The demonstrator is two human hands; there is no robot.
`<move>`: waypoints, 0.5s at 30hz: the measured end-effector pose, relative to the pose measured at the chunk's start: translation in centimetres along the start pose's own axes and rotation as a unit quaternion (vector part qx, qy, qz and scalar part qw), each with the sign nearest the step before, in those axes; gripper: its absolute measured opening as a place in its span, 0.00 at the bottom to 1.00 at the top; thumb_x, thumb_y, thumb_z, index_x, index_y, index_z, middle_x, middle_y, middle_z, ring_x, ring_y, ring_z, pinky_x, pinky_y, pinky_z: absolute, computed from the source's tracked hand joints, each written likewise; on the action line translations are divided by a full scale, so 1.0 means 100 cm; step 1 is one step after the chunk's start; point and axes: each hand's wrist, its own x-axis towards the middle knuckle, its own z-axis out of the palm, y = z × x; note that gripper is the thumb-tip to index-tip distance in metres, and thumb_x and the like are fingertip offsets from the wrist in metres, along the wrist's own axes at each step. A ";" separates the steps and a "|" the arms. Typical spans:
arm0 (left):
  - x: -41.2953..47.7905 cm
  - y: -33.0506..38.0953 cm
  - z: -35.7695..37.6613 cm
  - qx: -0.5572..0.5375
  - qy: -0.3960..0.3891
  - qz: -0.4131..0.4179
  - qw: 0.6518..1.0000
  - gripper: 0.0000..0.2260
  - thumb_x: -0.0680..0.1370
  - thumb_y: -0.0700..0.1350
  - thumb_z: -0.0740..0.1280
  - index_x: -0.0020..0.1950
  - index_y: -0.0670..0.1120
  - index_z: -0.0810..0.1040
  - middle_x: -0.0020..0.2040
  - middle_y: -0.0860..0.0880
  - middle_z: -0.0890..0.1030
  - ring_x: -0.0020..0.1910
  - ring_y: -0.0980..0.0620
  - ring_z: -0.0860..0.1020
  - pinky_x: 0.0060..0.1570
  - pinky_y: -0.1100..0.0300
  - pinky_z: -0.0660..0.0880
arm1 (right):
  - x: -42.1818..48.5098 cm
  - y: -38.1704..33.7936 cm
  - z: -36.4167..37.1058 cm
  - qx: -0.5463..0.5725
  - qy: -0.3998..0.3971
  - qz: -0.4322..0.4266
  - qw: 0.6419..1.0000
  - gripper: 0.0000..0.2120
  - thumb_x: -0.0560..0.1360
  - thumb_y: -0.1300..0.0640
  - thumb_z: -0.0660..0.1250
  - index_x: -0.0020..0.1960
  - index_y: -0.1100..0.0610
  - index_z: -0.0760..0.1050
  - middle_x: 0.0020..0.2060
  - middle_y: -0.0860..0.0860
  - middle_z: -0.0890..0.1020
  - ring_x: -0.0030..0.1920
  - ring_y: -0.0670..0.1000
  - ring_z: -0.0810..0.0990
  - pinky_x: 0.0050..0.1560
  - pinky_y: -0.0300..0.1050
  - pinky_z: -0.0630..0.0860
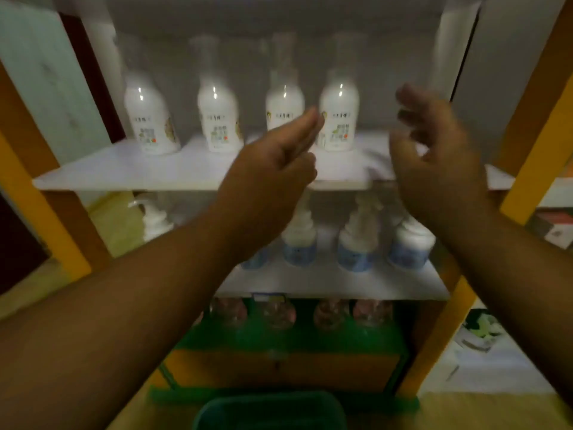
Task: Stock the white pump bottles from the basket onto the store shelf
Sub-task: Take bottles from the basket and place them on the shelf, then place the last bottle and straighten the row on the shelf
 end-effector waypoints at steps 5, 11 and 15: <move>-0.163 -0.102 -0.021 -0.177 0.087 -0.204 0.959 0.17 0.81 0.40 0.63 0.69 0.53 0.74 0.67 0.59 0.78 0.67 0.61 0.75 0.60 0.63 0.77 | -0.133 0.000 0.020 0.041 -0.245 -0.097 0.964 0.12 0.80 0.58 0.63 0.62 0.51 0.76 0.55 0.40 0.79 0.54 0.34 0.77 0.55 0.27 0.70; -0.324 -0.266 0.015 -0.080 0.090 -0.599 0.791 0.08 0.82 0.35 0.61 0.56 0.41 0.78 0.47 0.42 0.78 0.41 0.49 0.81 0.47 0.54 0.79 | -0.264 0.065 0.161 -0.117 -0.703 -0.015 0.702 0.18 0.82 0.54 0.63 0.70 0.57 0.72 0.66 0.55 0.77 0.61 0.53 0.77 0.58 0.43 0.70; -0.370 -0.313 0.047 0.031 -0.098 -0.620 0.778 0.10 0.81 0.36 0.62 0.61 0.43 0.77 0.61 0.38 0.79 0.56 0.40 0.78 0.61 0.44 0.76 | -0.362 0.131 0.217 -0.208 -0.801 0.041 0.560 0.17 0.83 0.53 0.60 0.71 0.55 0.70 0.64 0.55 0.76 0.57 0.54 0.77 0.56 0.48 0.75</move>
